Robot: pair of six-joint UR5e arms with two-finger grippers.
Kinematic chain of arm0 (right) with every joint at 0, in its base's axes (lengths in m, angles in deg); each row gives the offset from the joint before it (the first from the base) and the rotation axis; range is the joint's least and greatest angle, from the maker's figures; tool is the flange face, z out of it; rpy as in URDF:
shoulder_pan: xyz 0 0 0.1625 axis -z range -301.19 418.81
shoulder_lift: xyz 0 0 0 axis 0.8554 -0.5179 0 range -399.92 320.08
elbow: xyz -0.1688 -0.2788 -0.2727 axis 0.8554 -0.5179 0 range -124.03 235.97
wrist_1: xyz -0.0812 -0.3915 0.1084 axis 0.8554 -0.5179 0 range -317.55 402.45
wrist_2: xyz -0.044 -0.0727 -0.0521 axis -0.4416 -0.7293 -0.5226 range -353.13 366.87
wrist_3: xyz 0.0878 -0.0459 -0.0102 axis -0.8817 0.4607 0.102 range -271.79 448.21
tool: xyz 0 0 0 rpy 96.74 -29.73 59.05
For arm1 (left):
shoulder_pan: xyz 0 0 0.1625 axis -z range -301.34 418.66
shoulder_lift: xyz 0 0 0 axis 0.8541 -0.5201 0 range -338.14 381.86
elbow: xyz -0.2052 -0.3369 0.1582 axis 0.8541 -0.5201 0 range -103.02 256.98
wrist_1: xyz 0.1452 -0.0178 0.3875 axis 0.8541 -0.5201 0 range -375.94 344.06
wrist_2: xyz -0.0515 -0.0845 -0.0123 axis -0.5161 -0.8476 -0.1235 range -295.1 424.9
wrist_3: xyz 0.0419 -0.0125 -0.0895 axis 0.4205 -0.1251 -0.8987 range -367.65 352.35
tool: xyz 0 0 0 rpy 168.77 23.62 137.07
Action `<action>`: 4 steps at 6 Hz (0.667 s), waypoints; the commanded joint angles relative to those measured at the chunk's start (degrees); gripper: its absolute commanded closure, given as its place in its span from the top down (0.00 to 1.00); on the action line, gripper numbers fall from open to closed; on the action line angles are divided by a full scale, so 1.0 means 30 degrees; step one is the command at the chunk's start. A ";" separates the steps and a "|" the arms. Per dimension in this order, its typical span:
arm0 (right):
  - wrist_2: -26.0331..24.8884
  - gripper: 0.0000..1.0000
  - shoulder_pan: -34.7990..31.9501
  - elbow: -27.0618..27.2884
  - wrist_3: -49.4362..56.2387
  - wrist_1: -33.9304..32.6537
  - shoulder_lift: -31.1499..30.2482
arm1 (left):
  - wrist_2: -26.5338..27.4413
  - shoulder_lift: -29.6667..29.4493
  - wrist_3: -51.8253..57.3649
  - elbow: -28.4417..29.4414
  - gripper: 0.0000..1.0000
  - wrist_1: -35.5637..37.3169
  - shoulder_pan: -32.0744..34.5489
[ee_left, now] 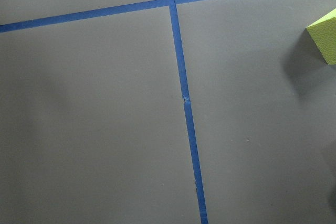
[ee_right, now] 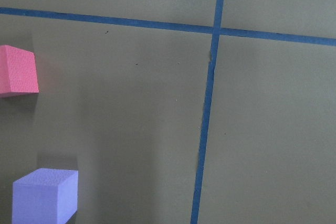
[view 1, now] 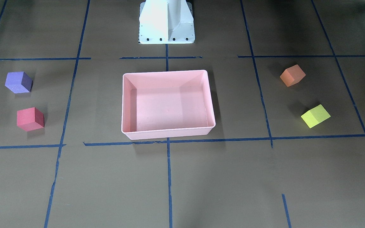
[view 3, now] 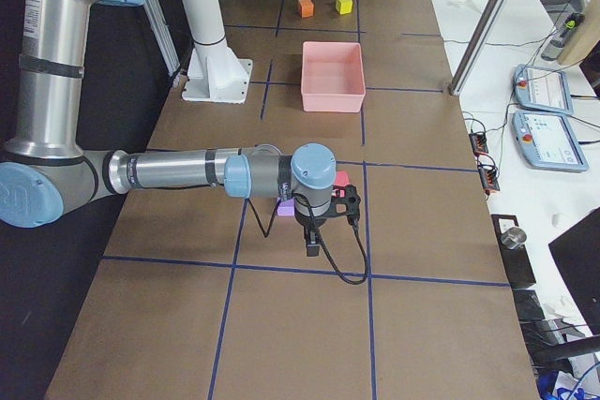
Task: Place blocks into pink bin with both arms
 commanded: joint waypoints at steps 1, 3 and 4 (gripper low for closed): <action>0.0000 1.00 0.0667 0.0022 -0.0062 0.1139 0.0222 | 0.0058 0.0028 0.0000 -0.0378 1.00 0.0174 -0.0009; -0.0174 1.00 0.3645 -0.0211 -0.3312 0.1324 0.3021 | 0.0030 0.0057 0.0000 -0.0411 1.00 0.0176 -0.0009; -0.0553 1.00 0.5315 -0.0299 -0.5606 0.1877 0.4255 | 0.0029 0.0057 0.0000 -0.0411 1.00 0.0176 -0.0009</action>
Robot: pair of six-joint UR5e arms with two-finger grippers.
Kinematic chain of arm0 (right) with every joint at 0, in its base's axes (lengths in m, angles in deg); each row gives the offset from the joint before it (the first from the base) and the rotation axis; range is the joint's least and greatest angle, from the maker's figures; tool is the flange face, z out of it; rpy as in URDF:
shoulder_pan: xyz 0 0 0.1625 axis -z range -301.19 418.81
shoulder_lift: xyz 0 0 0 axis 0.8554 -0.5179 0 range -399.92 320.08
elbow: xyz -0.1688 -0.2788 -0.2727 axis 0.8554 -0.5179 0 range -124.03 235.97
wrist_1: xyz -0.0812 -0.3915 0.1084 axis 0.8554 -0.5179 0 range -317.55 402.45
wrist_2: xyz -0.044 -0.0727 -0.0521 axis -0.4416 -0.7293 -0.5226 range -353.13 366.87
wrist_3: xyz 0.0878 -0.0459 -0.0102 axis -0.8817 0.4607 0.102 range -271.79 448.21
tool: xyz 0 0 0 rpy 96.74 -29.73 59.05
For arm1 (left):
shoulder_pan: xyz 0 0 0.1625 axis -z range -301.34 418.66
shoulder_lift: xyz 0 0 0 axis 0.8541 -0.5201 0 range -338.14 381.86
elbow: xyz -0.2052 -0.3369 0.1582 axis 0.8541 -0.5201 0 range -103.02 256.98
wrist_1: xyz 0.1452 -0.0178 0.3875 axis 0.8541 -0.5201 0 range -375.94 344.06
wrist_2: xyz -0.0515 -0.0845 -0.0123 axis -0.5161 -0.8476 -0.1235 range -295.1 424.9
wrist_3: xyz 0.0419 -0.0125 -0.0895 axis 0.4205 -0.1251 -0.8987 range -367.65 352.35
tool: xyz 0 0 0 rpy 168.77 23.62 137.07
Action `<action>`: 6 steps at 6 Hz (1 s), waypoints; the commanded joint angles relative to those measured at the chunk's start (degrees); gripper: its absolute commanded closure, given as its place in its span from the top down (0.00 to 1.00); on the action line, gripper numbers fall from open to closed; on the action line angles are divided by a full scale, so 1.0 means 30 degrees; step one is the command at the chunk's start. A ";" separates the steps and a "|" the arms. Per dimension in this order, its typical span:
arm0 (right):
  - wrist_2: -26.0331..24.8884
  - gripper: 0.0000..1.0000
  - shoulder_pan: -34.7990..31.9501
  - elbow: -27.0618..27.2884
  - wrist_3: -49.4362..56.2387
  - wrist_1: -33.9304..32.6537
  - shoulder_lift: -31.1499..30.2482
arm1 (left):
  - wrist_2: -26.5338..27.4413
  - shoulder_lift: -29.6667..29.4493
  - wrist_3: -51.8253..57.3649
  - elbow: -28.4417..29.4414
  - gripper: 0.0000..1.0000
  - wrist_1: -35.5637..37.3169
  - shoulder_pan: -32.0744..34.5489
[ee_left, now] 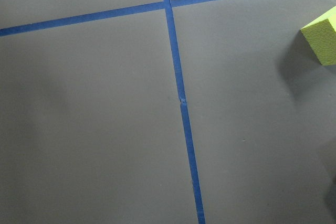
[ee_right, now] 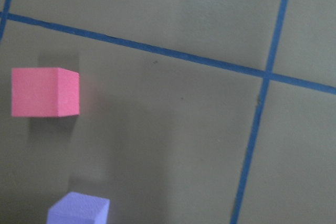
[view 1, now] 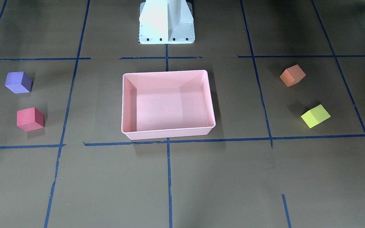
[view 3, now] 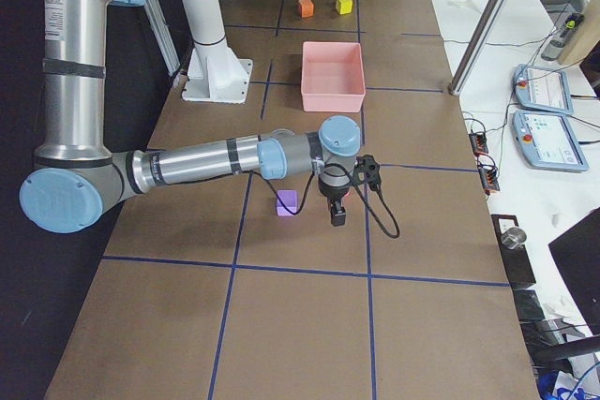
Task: Place blocks into pink bin with both arms
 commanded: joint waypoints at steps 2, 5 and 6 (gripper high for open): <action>-0.2326 0.99 0.4734 -0.1939 -0.7367 0.5029 0.2529 | -0.0036 0.0003 0.0000 -0.0012 1.00 0.0003 0.0000; -0.3129 0.99 0.6297 -0.3174 -0.7828 0.5847 0.2530 | -0.0007 0.0003 0.0000 -0.0012 1.00 0.0003 0.0000; -0.3188 1.00 0.6649 -0.3468 -0.7828 0.5847 0.2559 | -0.0007 0.0003 0.0000 -0.0012 1.00 0.0003 0.0000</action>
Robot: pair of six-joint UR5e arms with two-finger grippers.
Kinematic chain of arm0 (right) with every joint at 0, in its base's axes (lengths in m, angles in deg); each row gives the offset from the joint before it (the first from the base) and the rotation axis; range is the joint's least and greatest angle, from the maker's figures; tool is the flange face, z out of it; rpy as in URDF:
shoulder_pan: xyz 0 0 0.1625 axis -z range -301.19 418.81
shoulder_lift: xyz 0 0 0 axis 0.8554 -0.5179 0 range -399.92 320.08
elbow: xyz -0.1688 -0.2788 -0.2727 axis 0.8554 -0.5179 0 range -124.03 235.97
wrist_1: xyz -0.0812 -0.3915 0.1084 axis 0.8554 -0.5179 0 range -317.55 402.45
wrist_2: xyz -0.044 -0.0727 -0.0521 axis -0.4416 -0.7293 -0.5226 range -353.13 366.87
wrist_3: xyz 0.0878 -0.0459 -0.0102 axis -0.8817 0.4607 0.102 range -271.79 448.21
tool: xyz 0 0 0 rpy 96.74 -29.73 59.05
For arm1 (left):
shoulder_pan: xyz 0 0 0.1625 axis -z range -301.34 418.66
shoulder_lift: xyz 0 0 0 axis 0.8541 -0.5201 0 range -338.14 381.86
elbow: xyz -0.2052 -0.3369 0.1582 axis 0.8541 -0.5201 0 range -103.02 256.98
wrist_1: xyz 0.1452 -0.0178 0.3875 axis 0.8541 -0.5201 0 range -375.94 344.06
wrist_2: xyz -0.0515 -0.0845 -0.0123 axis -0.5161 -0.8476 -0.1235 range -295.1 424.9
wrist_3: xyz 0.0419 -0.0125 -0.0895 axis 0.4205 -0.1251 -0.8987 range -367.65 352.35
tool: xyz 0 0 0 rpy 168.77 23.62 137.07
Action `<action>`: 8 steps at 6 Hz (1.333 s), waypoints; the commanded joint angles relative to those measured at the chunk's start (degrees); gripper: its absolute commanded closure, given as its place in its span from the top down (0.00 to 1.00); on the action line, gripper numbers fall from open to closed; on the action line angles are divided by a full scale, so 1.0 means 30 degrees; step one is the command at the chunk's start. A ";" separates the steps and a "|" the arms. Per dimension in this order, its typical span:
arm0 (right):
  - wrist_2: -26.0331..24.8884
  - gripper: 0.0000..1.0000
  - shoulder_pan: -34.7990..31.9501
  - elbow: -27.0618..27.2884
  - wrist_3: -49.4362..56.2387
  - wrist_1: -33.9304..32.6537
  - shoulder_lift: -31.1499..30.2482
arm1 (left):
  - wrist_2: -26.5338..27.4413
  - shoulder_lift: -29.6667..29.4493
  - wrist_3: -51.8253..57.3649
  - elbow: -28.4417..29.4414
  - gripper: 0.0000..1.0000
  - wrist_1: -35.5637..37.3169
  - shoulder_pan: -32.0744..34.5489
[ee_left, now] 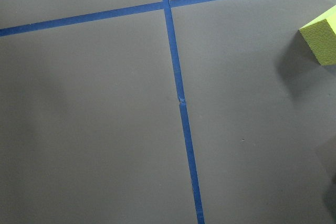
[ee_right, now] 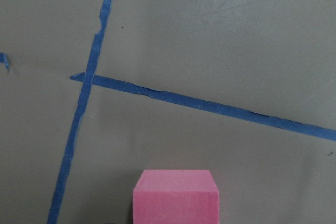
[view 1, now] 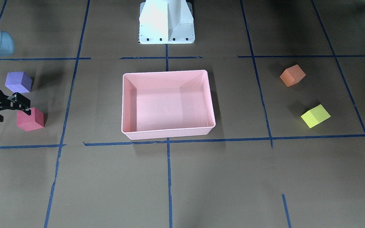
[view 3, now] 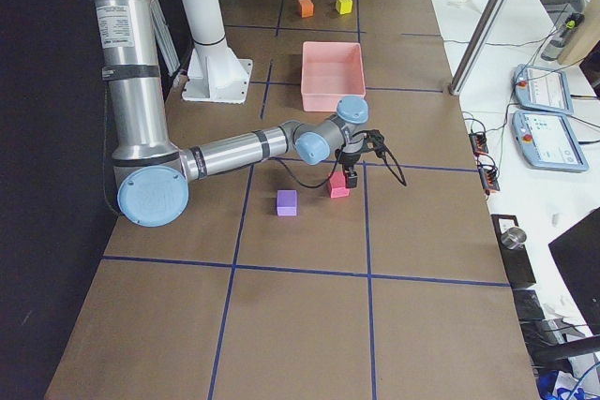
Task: Place blocks into pink bin with both arms
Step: 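Reach the right gripper down and grasp the pink cube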
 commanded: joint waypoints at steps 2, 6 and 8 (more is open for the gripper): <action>-0.0372 1.00 0.1321 -0.0977 0.0066 0.0028 0.0051 | 0.0001 0.0000 0.0000 0.0000 1.00 0.0000 0.0000; -0.0873 0.20 0.2030 -0.1306 0.0010 -0.0001 0.0721 | 0.0001 0.0000 0.0000 0.0058 1.00 0.0029 0.0000; -0.0727 0.21 0.2000 -0.0691 -0.3130 -0.0322 0.3287 | -0.0028 0.0000 0.0000 -0.0029 1.00 0.0000 0.0000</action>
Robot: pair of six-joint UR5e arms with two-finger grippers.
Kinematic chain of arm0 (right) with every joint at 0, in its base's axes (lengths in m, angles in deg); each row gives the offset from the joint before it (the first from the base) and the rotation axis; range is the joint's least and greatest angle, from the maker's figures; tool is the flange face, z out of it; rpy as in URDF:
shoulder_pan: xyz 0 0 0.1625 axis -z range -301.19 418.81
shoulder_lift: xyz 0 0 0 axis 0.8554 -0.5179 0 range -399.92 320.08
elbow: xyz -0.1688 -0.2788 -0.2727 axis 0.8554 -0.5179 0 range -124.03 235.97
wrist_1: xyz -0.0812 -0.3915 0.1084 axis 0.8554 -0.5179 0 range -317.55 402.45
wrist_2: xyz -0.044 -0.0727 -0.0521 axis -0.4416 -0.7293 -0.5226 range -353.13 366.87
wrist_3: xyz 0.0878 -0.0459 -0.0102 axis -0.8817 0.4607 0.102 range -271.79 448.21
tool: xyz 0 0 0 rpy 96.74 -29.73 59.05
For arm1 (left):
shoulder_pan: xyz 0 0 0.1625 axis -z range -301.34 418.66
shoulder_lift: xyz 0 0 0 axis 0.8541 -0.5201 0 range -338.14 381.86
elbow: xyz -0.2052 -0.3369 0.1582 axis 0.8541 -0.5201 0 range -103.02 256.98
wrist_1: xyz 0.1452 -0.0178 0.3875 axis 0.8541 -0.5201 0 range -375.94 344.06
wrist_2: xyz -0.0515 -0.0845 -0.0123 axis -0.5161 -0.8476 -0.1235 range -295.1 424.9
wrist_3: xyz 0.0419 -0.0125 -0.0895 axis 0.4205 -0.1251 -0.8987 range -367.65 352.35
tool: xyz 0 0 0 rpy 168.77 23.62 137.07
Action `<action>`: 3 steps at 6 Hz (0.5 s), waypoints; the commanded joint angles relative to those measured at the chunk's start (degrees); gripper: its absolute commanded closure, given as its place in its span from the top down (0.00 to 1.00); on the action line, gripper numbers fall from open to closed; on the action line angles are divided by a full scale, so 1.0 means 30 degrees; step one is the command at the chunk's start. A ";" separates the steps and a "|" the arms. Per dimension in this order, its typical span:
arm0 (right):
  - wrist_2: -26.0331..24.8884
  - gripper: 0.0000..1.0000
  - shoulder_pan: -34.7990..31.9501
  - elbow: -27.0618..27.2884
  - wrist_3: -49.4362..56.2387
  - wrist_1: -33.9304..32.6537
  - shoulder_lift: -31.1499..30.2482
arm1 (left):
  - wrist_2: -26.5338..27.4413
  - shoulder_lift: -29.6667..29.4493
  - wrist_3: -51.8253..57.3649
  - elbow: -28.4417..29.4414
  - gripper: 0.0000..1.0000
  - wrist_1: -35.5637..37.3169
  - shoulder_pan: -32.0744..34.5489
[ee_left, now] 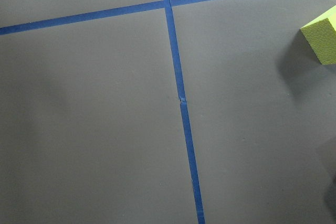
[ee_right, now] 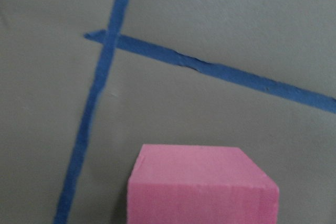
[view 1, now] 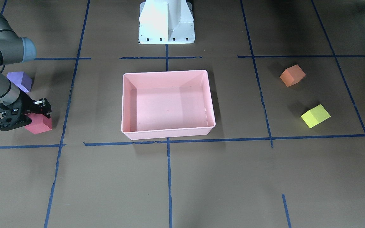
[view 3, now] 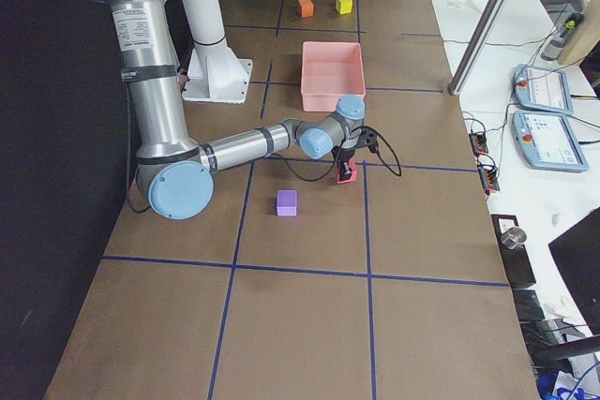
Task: Place blocks into pink bin with both arms
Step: 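Carry the pink cube with the right gripper and release it in the bin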
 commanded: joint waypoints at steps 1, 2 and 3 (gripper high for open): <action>0.0103 0.21 0.0494 0.0347 -0.5307 -0.0423 0.3109 | 0.0021 -0.0028 0.0000 -0.0233 1.00 -0.0121 0.0000; 0.0075 0.21 0.1282 0.0986 -0.7805 -0.1847 0.4780 | 0.0167 -0.0028 0.0000 -0.0322 1.00 -0.0151 -0.0029; -0.0100 0.21 0.2247 0.2356 -0.9977 -0.3573 0.5811 | 0.0052 -0.0086 -0.0174 -0.0293 1.00 -0.0210 -0.0029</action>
